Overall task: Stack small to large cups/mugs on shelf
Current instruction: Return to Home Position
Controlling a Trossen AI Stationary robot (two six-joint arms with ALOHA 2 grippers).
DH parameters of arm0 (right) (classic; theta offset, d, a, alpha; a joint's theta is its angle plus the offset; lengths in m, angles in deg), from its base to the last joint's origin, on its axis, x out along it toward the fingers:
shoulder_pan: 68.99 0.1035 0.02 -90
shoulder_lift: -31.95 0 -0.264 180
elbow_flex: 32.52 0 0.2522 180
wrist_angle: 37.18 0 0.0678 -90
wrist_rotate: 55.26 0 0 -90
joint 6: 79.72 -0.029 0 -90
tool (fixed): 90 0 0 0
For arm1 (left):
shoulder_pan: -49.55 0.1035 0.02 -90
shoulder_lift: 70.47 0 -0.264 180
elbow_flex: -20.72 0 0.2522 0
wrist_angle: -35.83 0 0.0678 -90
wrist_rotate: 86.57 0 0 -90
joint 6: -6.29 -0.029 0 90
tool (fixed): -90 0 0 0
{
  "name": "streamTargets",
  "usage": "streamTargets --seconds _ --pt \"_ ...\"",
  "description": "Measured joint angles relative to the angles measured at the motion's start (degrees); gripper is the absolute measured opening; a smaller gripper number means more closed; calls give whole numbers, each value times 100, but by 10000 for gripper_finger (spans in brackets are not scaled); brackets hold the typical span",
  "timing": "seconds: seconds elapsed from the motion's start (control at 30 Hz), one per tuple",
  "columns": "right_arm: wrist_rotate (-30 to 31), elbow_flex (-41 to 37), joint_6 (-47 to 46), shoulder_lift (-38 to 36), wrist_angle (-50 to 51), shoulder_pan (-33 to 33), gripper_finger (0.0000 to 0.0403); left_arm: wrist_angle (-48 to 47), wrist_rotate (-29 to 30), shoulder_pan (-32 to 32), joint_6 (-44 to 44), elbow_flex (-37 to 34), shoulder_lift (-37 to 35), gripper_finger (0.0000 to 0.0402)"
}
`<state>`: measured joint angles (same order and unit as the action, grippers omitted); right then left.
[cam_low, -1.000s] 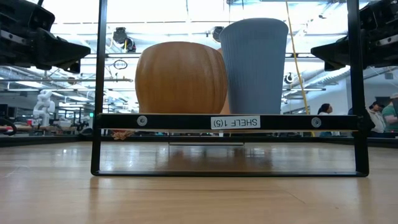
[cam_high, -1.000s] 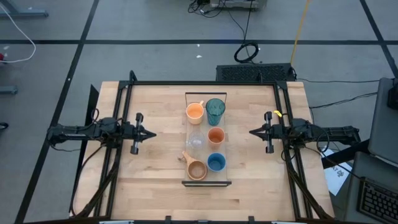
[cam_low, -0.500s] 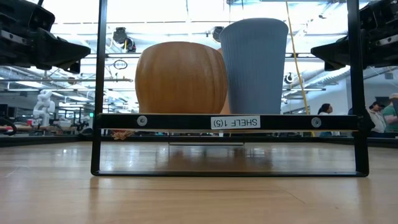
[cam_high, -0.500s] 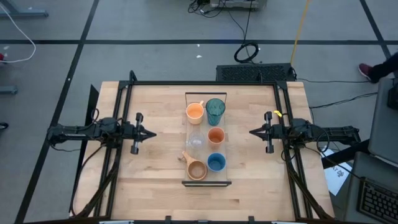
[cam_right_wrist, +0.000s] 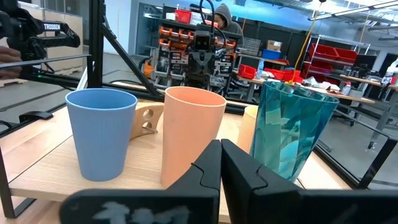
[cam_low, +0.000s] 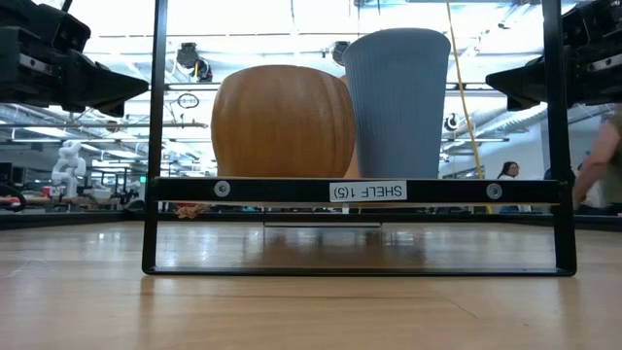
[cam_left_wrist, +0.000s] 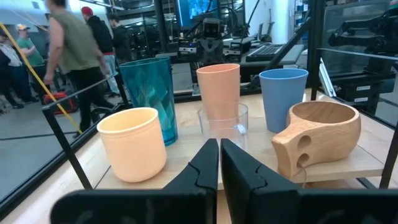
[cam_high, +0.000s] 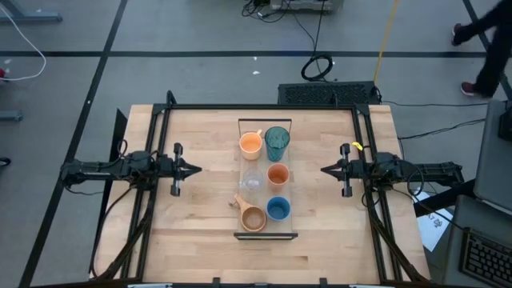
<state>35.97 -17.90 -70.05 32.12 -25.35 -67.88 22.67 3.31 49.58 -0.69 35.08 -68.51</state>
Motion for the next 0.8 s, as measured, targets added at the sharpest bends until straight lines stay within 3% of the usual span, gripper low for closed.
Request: streamTargets --seconds 0.8 --pt "2 1 0 0 0 -1 0 78 33 0 -1 0 0 21"
